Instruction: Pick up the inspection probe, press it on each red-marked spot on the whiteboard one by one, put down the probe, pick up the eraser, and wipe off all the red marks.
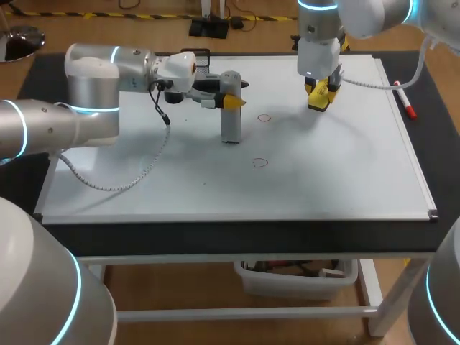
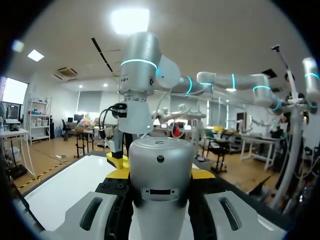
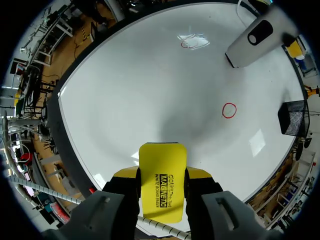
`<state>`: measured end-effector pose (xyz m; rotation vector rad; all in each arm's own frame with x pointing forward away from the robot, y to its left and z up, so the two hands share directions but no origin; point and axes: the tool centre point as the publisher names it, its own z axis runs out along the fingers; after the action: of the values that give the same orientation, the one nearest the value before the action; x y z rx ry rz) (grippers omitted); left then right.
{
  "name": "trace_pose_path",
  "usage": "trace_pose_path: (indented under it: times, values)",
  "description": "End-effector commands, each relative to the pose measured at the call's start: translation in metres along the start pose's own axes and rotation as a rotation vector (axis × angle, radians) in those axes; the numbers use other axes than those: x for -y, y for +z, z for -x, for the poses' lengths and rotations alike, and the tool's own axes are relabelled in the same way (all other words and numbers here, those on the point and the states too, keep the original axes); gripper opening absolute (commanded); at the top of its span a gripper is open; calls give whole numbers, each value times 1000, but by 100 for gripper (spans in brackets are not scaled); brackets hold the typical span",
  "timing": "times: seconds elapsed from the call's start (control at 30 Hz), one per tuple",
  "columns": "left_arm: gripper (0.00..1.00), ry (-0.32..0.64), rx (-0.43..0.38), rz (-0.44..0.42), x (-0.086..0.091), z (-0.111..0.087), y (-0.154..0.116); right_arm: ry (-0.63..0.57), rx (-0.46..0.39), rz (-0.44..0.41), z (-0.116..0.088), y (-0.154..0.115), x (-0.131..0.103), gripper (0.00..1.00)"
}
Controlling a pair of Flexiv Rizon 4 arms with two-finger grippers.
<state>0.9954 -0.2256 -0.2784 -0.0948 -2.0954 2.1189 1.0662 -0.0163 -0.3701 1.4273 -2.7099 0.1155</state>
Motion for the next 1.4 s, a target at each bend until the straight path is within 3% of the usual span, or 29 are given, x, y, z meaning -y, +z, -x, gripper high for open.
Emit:
trace_pose_path:
  times: [0.03,0.5,0.73,1.0,1.4]
  values:
    - [0,-1,-2,0,-3,1,0,-2,-3,-1,-1,-2,1,0]
    - [0,-3,10,-4,-2,1,-2,-2,-3,-1,-1,-2,1,0]
    - [0,11,47,-4,9,1,-16,-2,-3,-1,-1,-2,1,0]
    - [0,40,126,12,24,11,-52,-2,-3,-1,-1,-2,1,0]
    - [0,73,303,1,43,25,-132,-2,-3,-1,-1,-2,1,0]
